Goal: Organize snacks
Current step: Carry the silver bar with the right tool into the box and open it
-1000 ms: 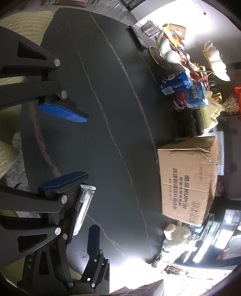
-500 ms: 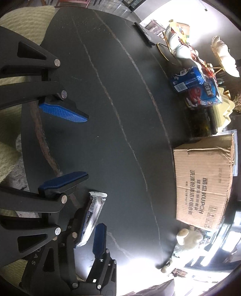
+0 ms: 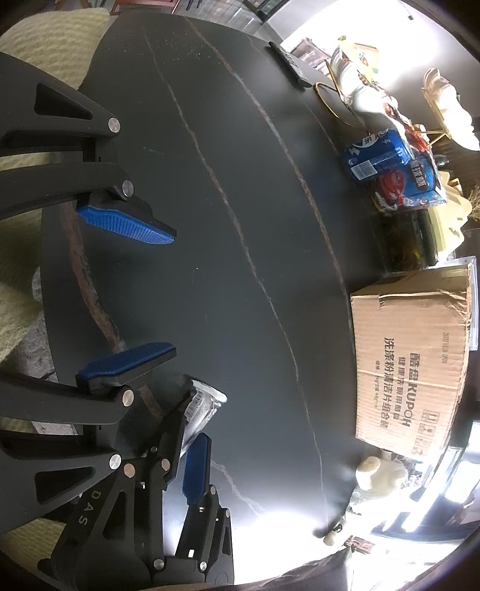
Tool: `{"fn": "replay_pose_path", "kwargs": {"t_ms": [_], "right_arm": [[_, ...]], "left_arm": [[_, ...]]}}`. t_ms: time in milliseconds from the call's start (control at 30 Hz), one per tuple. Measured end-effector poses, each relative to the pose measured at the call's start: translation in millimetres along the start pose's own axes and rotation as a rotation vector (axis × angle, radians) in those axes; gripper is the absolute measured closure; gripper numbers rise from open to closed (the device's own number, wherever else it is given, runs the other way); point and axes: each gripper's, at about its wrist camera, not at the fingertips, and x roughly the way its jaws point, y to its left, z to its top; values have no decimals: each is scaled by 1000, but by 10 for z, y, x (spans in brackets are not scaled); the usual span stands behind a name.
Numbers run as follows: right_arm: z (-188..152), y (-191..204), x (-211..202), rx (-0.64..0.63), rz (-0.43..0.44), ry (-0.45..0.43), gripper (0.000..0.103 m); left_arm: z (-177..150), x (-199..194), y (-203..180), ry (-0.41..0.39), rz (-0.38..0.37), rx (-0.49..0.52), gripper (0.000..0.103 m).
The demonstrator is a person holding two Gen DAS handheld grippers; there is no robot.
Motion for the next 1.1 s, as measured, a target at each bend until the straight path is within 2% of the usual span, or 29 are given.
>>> {"fn": "replay_pose_path", "kwargs": {"t_ms": [167,367,700,1100], "right_arm": [[6,34,9,-17,-16,-13,82],[4,-29,-62,14,-13,-47,83],[136,-75,-468,32,-34,-168,83],[432,-189,-971,62,-62,-304,83]], "left_arm": [[8,0,1,-4,4,-2,48],[44,-62,3,-41,9,4,48],[319,-381,35,-156,27,11,48],[708,-695,34,-257,25,38,48]]}}
